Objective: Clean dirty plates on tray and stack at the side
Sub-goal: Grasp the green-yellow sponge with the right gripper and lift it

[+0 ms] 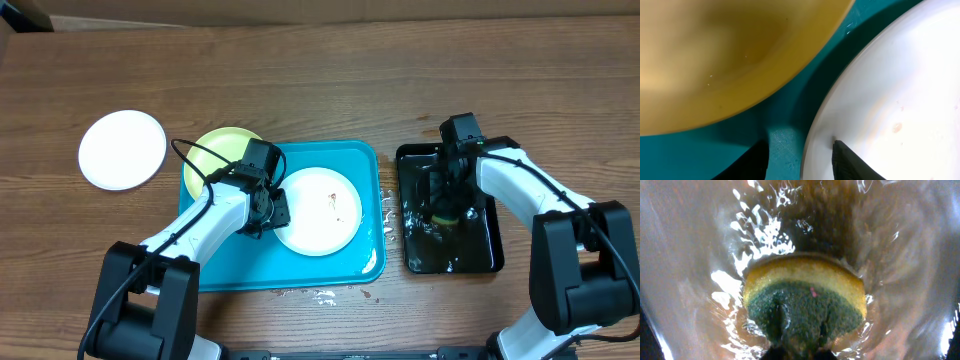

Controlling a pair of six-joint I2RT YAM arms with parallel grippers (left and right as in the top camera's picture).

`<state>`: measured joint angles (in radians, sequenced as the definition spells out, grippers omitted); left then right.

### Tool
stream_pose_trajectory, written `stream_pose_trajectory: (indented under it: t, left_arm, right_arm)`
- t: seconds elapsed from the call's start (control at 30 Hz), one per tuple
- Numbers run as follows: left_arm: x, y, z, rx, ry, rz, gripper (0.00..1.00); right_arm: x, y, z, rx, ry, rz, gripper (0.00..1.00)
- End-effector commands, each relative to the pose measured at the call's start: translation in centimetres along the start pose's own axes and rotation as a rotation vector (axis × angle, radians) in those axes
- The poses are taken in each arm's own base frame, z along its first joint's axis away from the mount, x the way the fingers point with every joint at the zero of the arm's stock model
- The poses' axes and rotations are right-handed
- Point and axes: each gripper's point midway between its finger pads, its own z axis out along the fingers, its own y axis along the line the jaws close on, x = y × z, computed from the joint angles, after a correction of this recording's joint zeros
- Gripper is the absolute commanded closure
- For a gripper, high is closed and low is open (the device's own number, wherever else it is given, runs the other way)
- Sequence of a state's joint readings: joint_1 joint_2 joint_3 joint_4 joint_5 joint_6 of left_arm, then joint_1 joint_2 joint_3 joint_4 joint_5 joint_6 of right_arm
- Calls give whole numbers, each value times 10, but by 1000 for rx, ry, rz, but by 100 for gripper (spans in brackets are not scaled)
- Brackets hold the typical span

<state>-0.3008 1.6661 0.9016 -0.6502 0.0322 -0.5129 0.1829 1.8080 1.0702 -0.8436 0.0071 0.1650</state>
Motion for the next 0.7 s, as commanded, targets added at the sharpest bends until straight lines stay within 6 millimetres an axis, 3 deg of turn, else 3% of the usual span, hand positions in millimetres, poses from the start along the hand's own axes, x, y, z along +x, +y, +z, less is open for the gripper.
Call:
stream_pose_trajectory:
  t: [0.0,0.13,0.27,0.4,0.67]
  left_arm:
    - [4,4,3,-17,8,13,56]
    - [4,4,3,-16,8,13,57]
    - [4,4,3,-15,8,13,57]
    - [4,4,3,-15,7,13,64]
    - [4,4,3,-15,8,13,63]
  right_arm:
    - [-13,2,-26,-1,-3,8,96]
    - [-1,-1,-50,11,39,23,96]
    - [1,-3,-47,22,42,44,96]
    - [6,-5,-47,35,61,57,96]
    - [26,-9,-43,51,131,82,93]
